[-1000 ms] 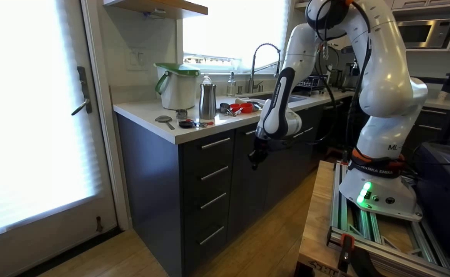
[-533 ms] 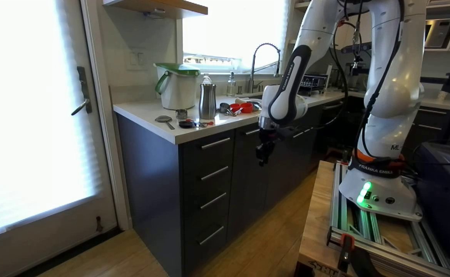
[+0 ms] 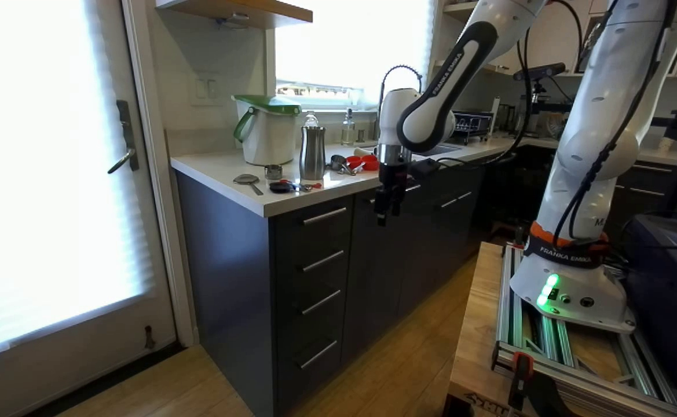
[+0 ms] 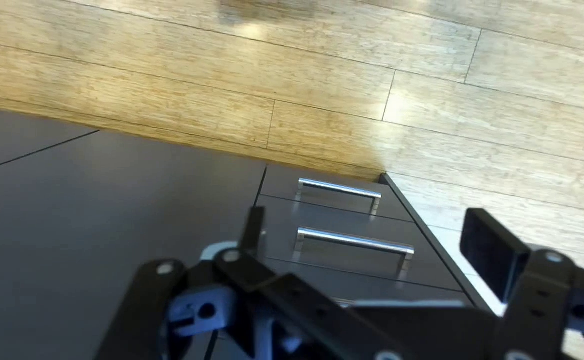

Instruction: Close the open drawer fully

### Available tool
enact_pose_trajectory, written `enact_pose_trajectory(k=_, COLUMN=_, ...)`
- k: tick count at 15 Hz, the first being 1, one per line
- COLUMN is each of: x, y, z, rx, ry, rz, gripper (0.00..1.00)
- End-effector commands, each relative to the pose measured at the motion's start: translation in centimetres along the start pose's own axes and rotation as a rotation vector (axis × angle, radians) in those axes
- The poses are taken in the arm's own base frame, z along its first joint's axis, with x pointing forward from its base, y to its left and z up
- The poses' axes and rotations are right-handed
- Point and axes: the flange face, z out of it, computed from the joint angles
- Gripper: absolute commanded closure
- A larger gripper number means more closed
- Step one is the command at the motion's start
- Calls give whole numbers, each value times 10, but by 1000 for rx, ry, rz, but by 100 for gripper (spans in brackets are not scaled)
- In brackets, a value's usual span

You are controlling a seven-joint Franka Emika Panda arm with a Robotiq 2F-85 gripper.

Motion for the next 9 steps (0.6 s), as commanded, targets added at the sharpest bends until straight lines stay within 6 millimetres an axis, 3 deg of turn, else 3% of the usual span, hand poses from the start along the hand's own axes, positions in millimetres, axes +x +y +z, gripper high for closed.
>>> enact_pose_trajectory(k=1, x=-11, y=-15, z=-53, rx=-12, ry=5, rz=16, gripper=0)
enact_pose_trajectory(k=3, x=-19, y=-24, z=-86, rx=-9, ry=12, rz=27, gripper=0)
enact_pose_trajectory(k=4, x=-49, y=-26, z=-81, rx=-8, ry=22, rz=30, gripper=0)
enact_pose_trajectory(k=5, x=-52, y=-30, z=-96, rx=0, ry=27, rz=43, gripper=1)
enact_pose_trajectory(k=6, x=-39, y=-37, z=-128, rx=12, ry=27, rz=47, gripper=0)
enact_pose_trajectory(k=8, x=-56, y=-42, z=-162, rx=37, ry=56, rz=87, gripper=0)
enact_pose_trajectory(k=9, x=-73, y=-42, z=-162, rx=55, ry=84, rz=113, gripper=0)
